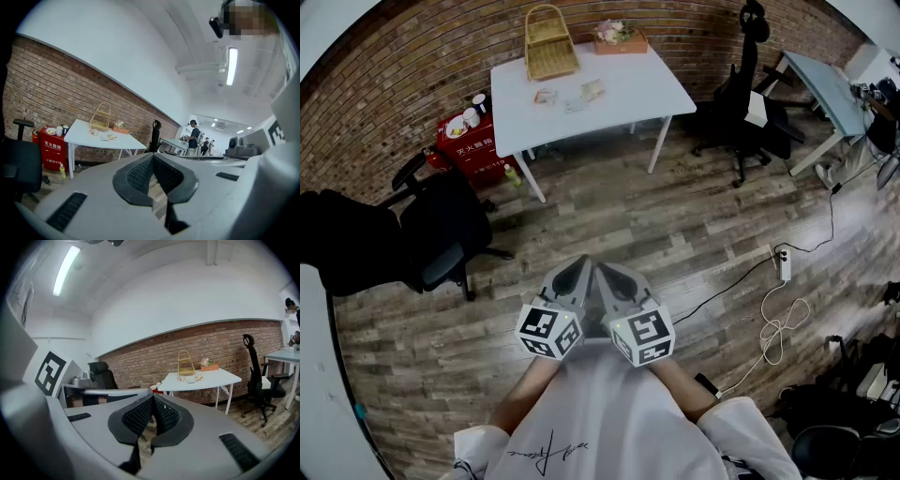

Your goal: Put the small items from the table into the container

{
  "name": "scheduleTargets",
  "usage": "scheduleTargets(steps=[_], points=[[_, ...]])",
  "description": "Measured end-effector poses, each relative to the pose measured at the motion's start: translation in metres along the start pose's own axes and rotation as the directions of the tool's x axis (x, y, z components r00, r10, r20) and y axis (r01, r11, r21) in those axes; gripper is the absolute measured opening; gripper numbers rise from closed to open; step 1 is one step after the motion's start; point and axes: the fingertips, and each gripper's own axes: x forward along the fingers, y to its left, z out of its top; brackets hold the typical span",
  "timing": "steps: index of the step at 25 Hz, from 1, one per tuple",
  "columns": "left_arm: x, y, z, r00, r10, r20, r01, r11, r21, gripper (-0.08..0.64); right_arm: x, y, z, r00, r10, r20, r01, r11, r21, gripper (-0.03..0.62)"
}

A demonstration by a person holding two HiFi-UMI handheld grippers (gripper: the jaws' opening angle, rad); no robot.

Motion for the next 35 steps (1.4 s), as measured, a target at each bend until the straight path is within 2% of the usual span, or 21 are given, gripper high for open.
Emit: scheduleTargets(steps=[9, 16, 24, 28, 35], points=[[0.004, 0.000, -0.001, 1.000, -0.018, -0.022, 0.018, 1.000, 0.005, 0.009, 0.005, -0.003, -0.001, 1.000, -0.008, -0.016, 0.009, 1.000, 0.022, 0.020], [0.012, 0.009, -0.004, 0.999, -0.005, -0.049, 0.007, 1.000, 0.029, 0.009, 0.017, -0.008, -0.005, 0.997, -0.001, -0.075, 0.004, 0.999, 0.036, 0.020], [0.036, 0.038, -0.007, 0.995, 0.014, -0.100, -0.012, 1.000, 0.025, 0.009, 0.052, -0.023, -0.011, 0.992, -0.005, -0.130, 0.011, 0.999, 0.046, 0.020], [0.048, 0.056, -0.005, 0.992, 0.024, -0.125, -0.021, 1.000, 0.022, 0.009, 0.073, -0.028, -0.013, 0.985, 0.036, -0.170, -0.021, 0.996, 0.091, 0.020], [0.072, 0.089, 0.007, 0.991, 0.053, -0.121, -0.051, 0.998, 0.027, 0.009, 0.113, -0.042, -0.005, 0.983, 0.060, -0.172, -0.045, 0.995, 0.093, 0.020]])
